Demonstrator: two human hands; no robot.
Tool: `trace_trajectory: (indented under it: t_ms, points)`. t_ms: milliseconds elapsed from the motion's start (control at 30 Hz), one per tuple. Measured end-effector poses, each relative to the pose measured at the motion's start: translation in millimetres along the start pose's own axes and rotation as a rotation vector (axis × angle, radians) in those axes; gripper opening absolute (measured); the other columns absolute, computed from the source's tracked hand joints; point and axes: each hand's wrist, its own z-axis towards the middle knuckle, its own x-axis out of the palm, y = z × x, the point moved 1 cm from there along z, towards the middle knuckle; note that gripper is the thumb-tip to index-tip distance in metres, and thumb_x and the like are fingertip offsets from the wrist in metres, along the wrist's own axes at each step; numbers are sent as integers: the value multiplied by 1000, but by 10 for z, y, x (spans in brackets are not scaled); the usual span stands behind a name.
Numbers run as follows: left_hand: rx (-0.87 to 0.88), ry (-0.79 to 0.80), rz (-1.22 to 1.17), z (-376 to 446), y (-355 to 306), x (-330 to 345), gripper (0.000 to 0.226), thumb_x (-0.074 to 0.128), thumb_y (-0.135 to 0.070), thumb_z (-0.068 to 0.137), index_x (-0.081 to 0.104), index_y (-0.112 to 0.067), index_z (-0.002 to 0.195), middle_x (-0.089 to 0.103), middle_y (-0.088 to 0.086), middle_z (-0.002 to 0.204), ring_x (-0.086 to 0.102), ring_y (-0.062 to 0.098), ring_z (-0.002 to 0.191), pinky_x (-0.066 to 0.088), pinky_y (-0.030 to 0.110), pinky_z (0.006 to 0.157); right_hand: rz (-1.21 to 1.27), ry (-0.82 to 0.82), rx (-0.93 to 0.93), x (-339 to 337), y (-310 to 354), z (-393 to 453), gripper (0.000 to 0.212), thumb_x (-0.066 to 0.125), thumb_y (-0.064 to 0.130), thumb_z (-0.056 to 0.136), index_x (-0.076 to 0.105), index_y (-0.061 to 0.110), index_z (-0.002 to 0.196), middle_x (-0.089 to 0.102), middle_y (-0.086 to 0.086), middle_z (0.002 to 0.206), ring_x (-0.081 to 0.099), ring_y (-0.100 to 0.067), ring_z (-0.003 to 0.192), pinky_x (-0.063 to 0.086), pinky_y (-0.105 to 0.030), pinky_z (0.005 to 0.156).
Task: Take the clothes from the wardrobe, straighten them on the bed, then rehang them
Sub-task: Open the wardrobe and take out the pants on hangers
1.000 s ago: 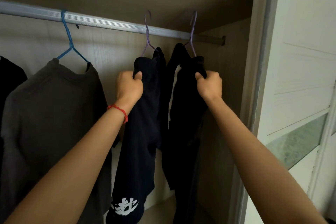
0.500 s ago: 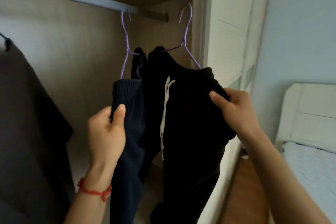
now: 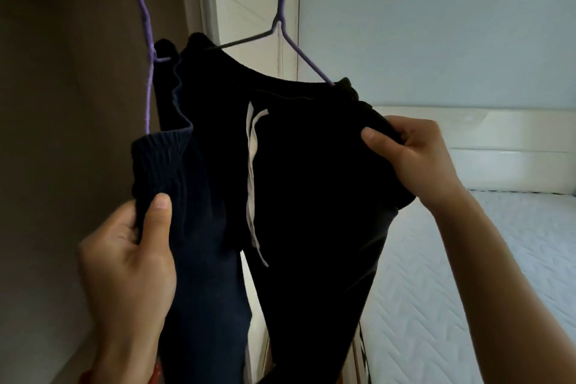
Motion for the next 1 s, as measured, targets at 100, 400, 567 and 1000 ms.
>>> trace_trajectory:
  t_ms: [100, 400, 567, 1000]
  points:
    - [-9, 2, -33, -52, -55, 42, 46, 45, -48, 84, 40, -17, 50, 37, 0, 41, 24, 23, 37, 18, 38, 37, -11, 0, 5, -150, -23, -100, 44, 57, 29, 76, 42, -9, 62, 33, 0, 53, 35, -17, 53, 25, -26, 52]
    - [14, -18, -95, -395, -281, 336, 51, 51, -19, 92, 34, -19, 45, 42, -10, 35, 31, 7, 34, 19, 16, 36, -14, 36, 41, -483, -71, -232, 49, 58, 31, 75, 43, -16, 69, 35, -6, 57, 36, -18, 55, 26, -26, 51]
    - [20, 4, -97, -732, -496, 562, 48, 51, -18, 92, 30, -20, 48, 45, -10, 38, 33, 8, 33, 20, 14, 34, 10, 46, 102, -828, -176, -388, 50, 59, 31, 75, 44, -18, 70, 38, -9, 61, 38, -20, 58, 28, -31, 56]
    - [53, 219, -177, -1715, -1073, 1507, 36, 50, -17, 92, 44, -14, 56, 46, 3, 47, 52, 3, 51, 35, 9, 42, -144, -109, 229, -2428, -486, -1141, 36, 63, 16, 86, 53, -18, 80, 46, -11, 66, 46, -23, 63, 36, -34, 63]
